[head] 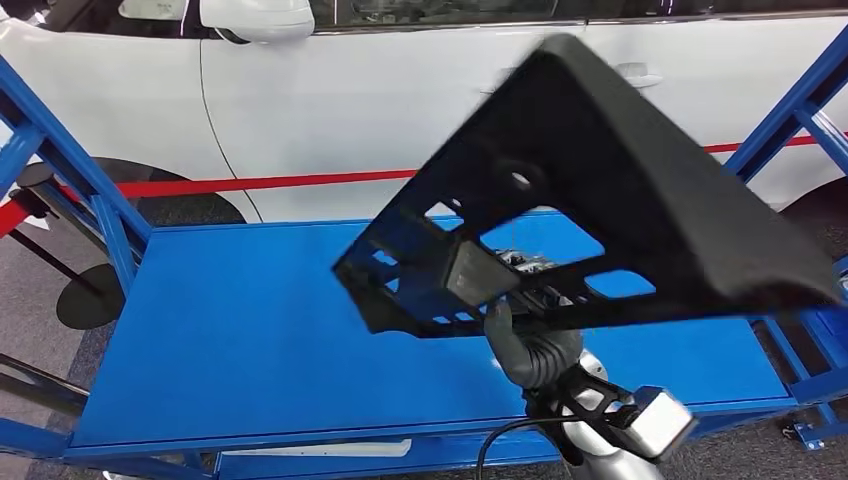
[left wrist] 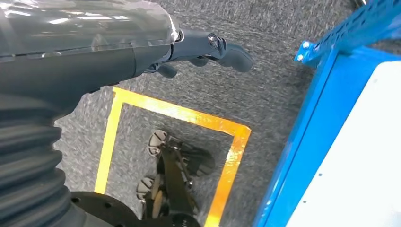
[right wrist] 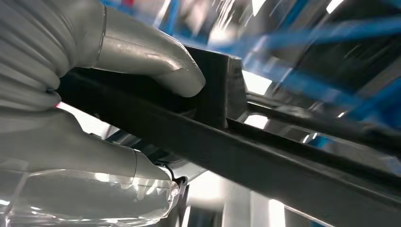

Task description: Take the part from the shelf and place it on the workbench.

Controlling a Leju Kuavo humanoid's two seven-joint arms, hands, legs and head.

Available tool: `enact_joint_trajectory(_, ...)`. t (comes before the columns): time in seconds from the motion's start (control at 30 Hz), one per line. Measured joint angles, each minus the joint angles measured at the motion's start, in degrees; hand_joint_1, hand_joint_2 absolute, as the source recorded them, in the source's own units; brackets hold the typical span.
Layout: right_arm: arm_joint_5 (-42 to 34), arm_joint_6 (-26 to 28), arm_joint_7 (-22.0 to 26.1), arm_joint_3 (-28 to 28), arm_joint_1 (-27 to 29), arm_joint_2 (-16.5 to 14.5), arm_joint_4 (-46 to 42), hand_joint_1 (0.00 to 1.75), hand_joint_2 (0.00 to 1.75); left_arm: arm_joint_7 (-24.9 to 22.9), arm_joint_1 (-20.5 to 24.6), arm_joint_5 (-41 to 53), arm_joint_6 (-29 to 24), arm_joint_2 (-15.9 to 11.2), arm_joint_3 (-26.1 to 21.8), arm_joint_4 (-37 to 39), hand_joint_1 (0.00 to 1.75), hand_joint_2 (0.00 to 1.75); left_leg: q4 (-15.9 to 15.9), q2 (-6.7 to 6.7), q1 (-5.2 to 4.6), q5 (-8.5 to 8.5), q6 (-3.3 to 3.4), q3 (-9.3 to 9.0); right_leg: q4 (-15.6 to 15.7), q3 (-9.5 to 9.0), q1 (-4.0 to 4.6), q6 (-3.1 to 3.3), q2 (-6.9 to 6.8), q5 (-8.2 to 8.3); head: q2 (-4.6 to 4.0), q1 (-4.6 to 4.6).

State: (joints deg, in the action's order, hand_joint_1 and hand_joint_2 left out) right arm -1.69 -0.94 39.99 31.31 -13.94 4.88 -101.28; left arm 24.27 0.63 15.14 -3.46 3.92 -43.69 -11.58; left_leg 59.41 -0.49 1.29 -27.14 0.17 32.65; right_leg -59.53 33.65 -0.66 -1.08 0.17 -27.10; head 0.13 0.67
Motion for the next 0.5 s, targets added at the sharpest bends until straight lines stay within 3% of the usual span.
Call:
enact_joint_trajectory(0.07,-2.26,-3.39,0.02,-0.18,0.28,0.12,-2.21,1.75,1.75,0.19,0.14,0.44,0.27,0.01,0.00,0.00,0.00,1.75,-0.32,0.06,0.15,0.29,0.69,0.00,-3.58,1.61,-0.15,-0.49,-0.04,-2.40,0.00,-0.07)
enact_joint_trajectory(0.13,-4.73,-7.40,-0.87,-0.35,0.46,0.39,-3.14,1.75,1.75,-0.09,0.21,1.23,0.17,0.03,0.03,0.00,0.00,1.75,-0.33,0.09,0.08,0.33,0.94,0.17,-10.86,5.15,-0.17,-0.80,-0.08,-5.88,0.00,-0.11)
enact_joint_trajectory(0.17,-6.55,-10.86,-1.67,-0.45,0.60,0.58,-3.00,1.75,1.75,-0.43,0.21,1.64,0.28,0.03,0.05,0.00,0.00,1.75,-0.33,0.10,0.03,0.33,0.96,0.22,-13.99,6.75,-0.18,-0.88,-0.09,-6.85,0.00,-0.12)
enact_joint_trajectory(0.2,-8.34,-15.01,-2.59,-0.52,0.73,0.86,-2.45,1.75,1.75,-0.87,0.22,2.00,0.46,0.03,0.08,0.00,0.00,1.75,-0.31,0.09,-0.01,0.34,0.97,0.22,-15.23,7.50,-0.17,-0.85,-0.09,-6.70,0.00,-0.12)
enact_joint_trajectory(0.23,-9.74,-19.28,-3.44,-0.55,0.83,1.13,-1.56,1.75,1.75,-1.36,0.23,2.20,0.59,0.03,0.09,0.00,0.00,1.75,-0.28,0.06,-0.04,0.36,0.96,0.17,-14.15,7.07,-0.15,-0.72,-0.08,-5.42,0.00,-0.13)
enact_joint_trajectory(0.33,-10.74,-27.46,-5.01,-0.13,0.48,1.53,2.16,1.75,1.75,-3.14,0.49,2.55,-0.27,0.09,0.07,0.00,0.00,1.75,-0.22,-0.16,-0.12,0.42,0.75,0.02,-3.14,1.91,0.09,0.12,0.13,0.17,0.01,-0.09)
enact_joint_trajectory(0.4,-10.23,-28.42,-6.31,0.48,-0.47,1.47,4.54,1.75,1.75,-4.37,0.76,2.70,-1.05,0.16,0.04,0.00,0.00,1.75,-0.26,-0.25,-0.20,0.63,0.25,0.36,0.29,0.62,0.41,0.49,0.31,1.17,0.01,-0.10)
enact_joint_trajectory(0.5,-9.86,-28.03,-8.07,1.34,-1.72,1.09,6.89,1.75,1.75,-5.36,0.97,2.87,-1.63,0.20,0.00,0.00,0.00,1.75,-0.36,-0.26,-0.25,0.61,-0.76,0.65,0.92,0.87,0.30,1.17,0.13,1.80,0.01,-0.13)
